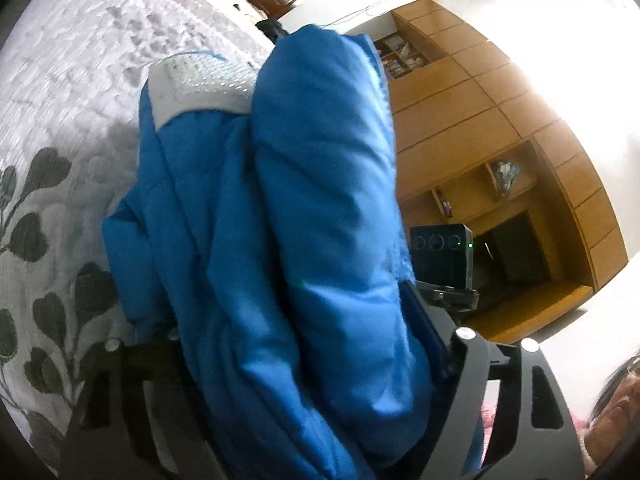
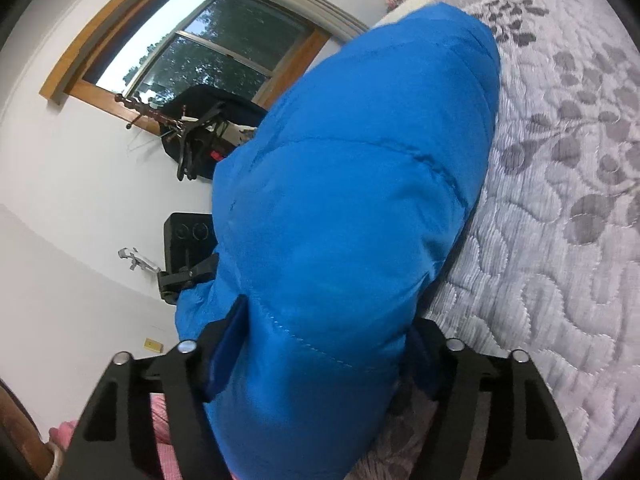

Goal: Fold large clothes

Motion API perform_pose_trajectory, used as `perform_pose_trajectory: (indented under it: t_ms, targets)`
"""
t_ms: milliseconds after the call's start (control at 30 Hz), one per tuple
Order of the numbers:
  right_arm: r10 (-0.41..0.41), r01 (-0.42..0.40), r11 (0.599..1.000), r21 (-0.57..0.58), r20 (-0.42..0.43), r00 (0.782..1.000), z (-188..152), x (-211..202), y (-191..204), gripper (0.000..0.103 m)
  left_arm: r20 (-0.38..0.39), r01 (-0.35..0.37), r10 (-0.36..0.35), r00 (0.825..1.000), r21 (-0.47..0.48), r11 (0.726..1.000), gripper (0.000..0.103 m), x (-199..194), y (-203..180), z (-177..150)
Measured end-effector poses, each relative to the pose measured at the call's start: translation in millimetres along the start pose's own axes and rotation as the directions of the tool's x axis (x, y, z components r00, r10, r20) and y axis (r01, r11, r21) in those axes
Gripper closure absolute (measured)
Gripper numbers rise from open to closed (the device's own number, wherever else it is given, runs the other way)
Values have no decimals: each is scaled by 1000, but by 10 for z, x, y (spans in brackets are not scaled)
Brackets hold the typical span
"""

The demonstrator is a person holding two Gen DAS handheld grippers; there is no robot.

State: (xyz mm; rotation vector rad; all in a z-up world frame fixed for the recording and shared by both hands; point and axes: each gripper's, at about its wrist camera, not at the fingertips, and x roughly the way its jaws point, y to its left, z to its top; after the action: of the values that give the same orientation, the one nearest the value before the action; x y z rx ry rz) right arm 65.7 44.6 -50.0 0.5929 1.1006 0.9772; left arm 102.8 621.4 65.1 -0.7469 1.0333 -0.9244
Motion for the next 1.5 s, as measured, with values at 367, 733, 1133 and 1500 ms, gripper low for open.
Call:
perform_pose_trajectory:
  t_ms: [367, 733, 1133, 1500]
  targets:
    - [-101, 109, 993, -51, 135, 986, 78, -1015, 96, 37, -32, 98, -96, 995, 72, 993, 33, 674, -696, 137]
    - [-101, 94, 994, 57, 139, 985, 258, -1282, -764, 36, -45, 5, 0, 999, 109, 994, 34, 1435, -684, 292]
    - [-130, 121, 991, 64, 146, 981, 73, -1341, -979, 19, -49, -72, 79, 996, 132, 989, 22, 1539, -687, 169]
    - [-481, 474, 877, 79, 181, 858, -153, -1602, -509, 4, 65, -272, 266, 962, 119, 955, 13, 1022, -1078, 3]
